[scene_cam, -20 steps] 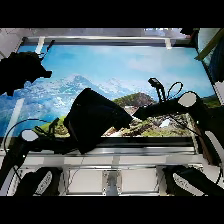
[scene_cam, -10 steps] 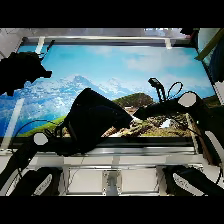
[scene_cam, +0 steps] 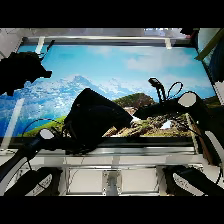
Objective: Fold the clothes and pants, and hang the long-sleeved shirts on hangers.
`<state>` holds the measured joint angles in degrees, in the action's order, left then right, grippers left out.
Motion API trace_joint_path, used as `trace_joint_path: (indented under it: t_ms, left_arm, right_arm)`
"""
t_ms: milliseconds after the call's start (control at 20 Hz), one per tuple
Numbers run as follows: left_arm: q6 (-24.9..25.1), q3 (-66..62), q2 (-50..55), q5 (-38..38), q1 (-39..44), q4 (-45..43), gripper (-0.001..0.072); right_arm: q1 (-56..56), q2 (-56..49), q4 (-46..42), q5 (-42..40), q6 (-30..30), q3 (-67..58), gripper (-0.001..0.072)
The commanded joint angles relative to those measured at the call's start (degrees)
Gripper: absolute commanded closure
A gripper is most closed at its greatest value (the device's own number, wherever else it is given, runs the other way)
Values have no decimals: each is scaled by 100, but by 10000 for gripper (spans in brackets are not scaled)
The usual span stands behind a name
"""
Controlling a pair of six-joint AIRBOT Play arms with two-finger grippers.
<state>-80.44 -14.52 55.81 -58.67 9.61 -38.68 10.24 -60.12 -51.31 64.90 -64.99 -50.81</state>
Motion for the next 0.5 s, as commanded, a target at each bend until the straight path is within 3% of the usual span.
trace_joint_path:
  t_ms: [0,200,450]
  left_arm:
    - [509,-4,238,-155,-2,597,693]
    - [505,-127,-26,103,-358,459,695]
    - [291,-1126,-254,57,-2063,-638,696]
  right_arm:
    - [2,-4,-9,0,-2,0,253]
    - [2,-4,-260,-26,-7,0,254]
    - [4,-400,92,-144,-92,87,252]
